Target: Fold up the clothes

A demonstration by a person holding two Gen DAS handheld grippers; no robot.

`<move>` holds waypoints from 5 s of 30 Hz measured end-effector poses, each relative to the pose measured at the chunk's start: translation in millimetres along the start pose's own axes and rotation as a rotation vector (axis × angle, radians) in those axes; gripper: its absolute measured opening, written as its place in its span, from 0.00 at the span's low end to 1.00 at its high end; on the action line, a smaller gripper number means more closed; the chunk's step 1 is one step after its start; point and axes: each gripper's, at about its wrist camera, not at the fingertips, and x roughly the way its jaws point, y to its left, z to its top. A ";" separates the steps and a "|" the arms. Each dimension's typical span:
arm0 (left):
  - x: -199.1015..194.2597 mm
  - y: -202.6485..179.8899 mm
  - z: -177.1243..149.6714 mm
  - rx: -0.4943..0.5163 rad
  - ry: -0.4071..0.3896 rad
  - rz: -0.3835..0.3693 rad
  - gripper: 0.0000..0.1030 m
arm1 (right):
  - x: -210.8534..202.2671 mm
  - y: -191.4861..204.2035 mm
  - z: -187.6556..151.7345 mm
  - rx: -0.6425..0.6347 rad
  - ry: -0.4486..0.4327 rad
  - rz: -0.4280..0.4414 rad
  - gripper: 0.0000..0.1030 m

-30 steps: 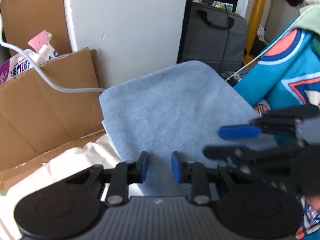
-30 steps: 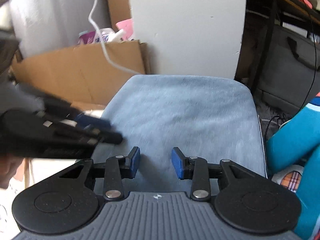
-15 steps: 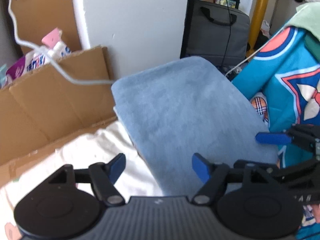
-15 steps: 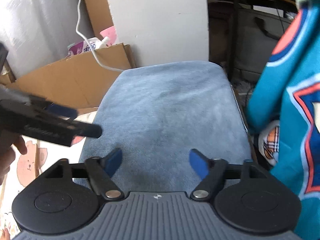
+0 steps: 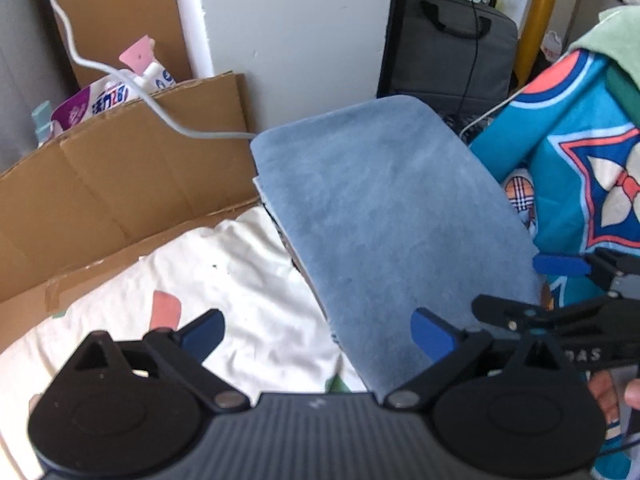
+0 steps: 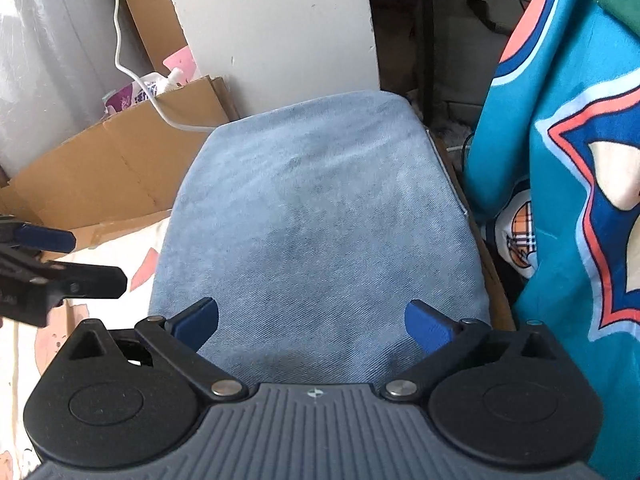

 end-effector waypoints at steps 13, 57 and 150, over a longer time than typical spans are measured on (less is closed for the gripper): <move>-38.1 16.3 -13.6 -0.049 0.032 0.027 0.98 | -17.5 17.1 0.5 -0.012 -0.004 0.014 0.99; -347.5 47.6 -49.5 -0.300 -0.101 0.064 0.99 | -319.5 141.7 53.2 0.104 -0.005 -0.007 1.00; -358.7 -4.0 -270.1 -0.445 -0.152 0.406 0.99 | -340.9 208.2 -174.7 -0.191 -0.097 0.085 0.99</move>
